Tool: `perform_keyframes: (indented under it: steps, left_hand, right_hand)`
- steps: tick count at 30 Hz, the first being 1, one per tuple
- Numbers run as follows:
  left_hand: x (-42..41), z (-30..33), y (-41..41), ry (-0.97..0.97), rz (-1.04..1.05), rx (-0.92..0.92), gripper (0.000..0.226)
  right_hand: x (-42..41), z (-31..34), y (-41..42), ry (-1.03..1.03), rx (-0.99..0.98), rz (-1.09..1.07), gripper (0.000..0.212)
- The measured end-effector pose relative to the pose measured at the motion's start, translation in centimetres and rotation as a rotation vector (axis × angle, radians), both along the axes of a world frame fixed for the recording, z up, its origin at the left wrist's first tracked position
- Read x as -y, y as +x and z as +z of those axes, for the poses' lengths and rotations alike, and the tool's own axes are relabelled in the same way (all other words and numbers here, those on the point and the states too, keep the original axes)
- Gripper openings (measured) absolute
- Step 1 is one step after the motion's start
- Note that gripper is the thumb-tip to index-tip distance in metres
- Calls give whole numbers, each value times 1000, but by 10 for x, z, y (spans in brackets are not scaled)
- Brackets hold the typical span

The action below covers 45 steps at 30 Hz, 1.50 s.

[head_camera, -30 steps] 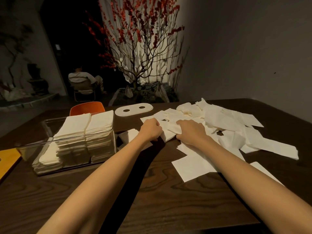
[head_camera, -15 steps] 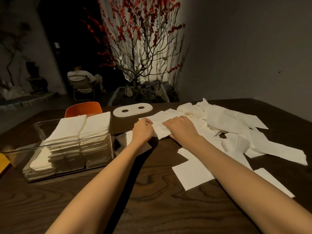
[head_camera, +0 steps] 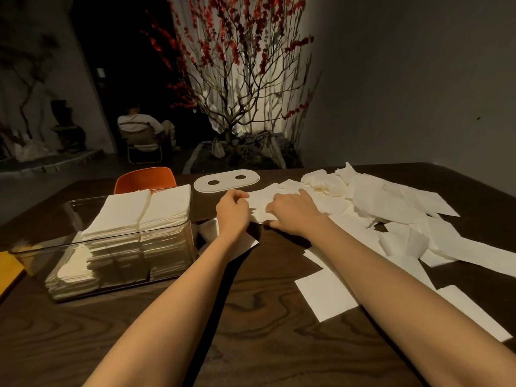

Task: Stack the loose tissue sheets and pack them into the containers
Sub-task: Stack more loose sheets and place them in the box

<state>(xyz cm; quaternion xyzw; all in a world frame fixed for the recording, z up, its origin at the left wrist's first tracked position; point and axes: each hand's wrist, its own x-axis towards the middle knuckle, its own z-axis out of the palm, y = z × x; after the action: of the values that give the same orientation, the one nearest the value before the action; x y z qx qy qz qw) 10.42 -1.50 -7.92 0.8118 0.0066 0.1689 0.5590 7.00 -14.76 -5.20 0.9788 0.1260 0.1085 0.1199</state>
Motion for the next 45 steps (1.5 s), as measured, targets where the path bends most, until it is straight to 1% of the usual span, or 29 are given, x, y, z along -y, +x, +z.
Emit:
perform_keyframes:
  steps: [6, 10, 14, 17, 19, 21, 22, 24, 25, 27, 28, 29, 30, 31, 32, 33, 34, 35, 36, 37, 38, 39, 40, 41, 43, 45]
  left_hand:
    - [0, -1, -2, -28, -12, 37, 24]
    - [-5, 1, -5, -34, -8, 58, 23]
    - [-8, 3, -6, -70, -63, 105, 24]
    - [-9, 5, -7, -126, -137, 105, 28]
    - [-9, 10, -14, -257, -210, 70, 33]
    - [-4, 16, -26, -466, -305, -62, 46]
    - [-4, 17, -30, -571, -360, -149, 53]
    - [-4, 20, -39, -741, -475, -301, 65]
    - [-5, 21, -43, -819, -534, -369, 69]
    - [-9, 23, -47, -950, -624, -501, 74]
    - [-13, 26, -50, -976, -664, -532, 74]
    - [-16, 29, -52, -1005, -712, -558, 74]
    - [-17, 31, -53, -1015, -732, -582, 73]
    - [-14, 33, -55, -978, -717, -601, 70]
    - [-10, 34, -57, -862, -677, -557, 64]
    - [-4, 32, -57, -642, -617, -443, 54]
    - [1, 27, -56, -385, -514, -276, 43]
    - [5, 20, -53, -144, -381, -47, 39]
    - [7, 16, -52, 48, -288, 178, 42]
    - [7, 16, -51, 187, -280, 332, 46]
    - [6, 13, -49, 302, -329, 430, 51]
    - [7, 11, -49, 398, -406, 478, 56]
    - [9, 8, -49, 463, -481, 482, 61]
    - [12, 6, -50, 498, -546, 444, 66]
    - [18, 5, -56, 455, -645, 306, 72]
    - [22, 8, -61, 314, -676, 193, 73]
  right_hand:
    - [-7, -9, 0, 45, 100, 12, 26]
    - [-3, -11, 0, 143, 118, 7, 22]
    - [8, -7, -12, 419, 72, 29, 24]
    - [16, 2, -19, 700, 63, 83, 19]
    - [21, 12, -26, 899, 60, 135, 13]
    - [24, 27, -38, 1078, -37, 160, 9]
    - [25, 31, -41, 1141, -117, 148, 7]
    - [32, 34, -45, 1168, -238, 72, 2]
    - [37, 33, -44, 1149, -292, 28, 13]
    - [43, 31, -42, 1083, -374, -68, 62]
    - [45, 29, -41, 1062, -408, -104, 80]
    - [46, 27, -40, 1043, -424, -126, 86]
    - [48, 24, -39, 1040, -431, -146, 81]
    - [49, 23, -39, 1051, -430, -158, 77]
    - [51, 21, -37, 1066, -423, -184, 78]
    - [51, 20, -38, 1072, -414, -200, 82]
    - [50, 20, -38, 1064, -404, -227, 86]
    - [50, 20, -38, 1059, -390, -242, 85]
    - [50, 20, -37, 1058, -379, -258, 82]
    - [49, 20, -36, 1060, -372, -254, 76]
    - [48, 21, -37, 1055, -383, -251, 69]
    - [48, 21, -37, 1049, -387, -241, 66]
    - [47, 22, -37, 1051, -386, -250, 66]
    - [47, 22, -38, 1056, -386, -261, 67]
    - [44, 25, -42, 1077, -401, -283, 64]
    - [44, 29, -48, 1138, -449, -274, 52]
